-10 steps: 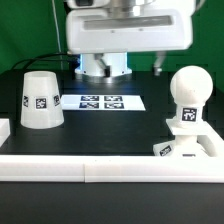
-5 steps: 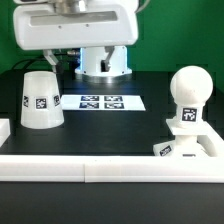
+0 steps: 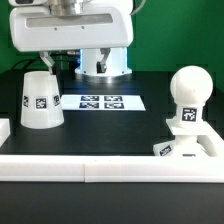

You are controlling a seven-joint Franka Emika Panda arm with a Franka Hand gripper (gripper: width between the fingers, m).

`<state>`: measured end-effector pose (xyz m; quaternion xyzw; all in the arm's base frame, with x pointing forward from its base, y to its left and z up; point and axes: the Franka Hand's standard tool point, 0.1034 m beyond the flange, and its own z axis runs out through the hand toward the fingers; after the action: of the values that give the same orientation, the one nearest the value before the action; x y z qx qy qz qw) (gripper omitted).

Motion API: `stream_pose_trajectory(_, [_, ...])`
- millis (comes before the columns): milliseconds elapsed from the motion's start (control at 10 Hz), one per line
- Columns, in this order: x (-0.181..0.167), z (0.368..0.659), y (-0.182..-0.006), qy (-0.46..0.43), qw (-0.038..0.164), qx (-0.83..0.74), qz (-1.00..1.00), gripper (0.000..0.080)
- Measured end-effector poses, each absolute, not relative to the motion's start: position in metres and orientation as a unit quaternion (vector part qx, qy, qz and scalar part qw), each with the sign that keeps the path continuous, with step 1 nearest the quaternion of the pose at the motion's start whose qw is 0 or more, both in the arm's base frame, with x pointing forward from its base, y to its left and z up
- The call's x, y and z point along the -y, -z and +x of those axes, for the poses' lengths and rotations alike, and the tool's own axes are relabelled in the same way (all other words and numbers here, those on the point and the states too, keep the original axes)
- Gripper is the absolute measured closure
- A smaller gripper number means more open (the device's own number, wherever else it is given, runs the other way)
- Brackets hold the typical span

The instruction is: Assemble lamp

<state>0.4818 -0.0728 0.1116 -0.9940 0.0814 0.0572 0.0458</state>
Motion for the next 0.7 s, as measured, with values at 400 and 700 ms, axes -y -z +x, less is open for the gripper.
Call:
stream_pose_trajectory(400, [0.087, 0.436, -0.11, -0.051, 0.045, -0.047, -0.997, 0.0101])
stream_pose_trajectory(700, [0.087, 0.423, -0.118, -0.045, 0.05, -0.049, -0.997, 0.0101])
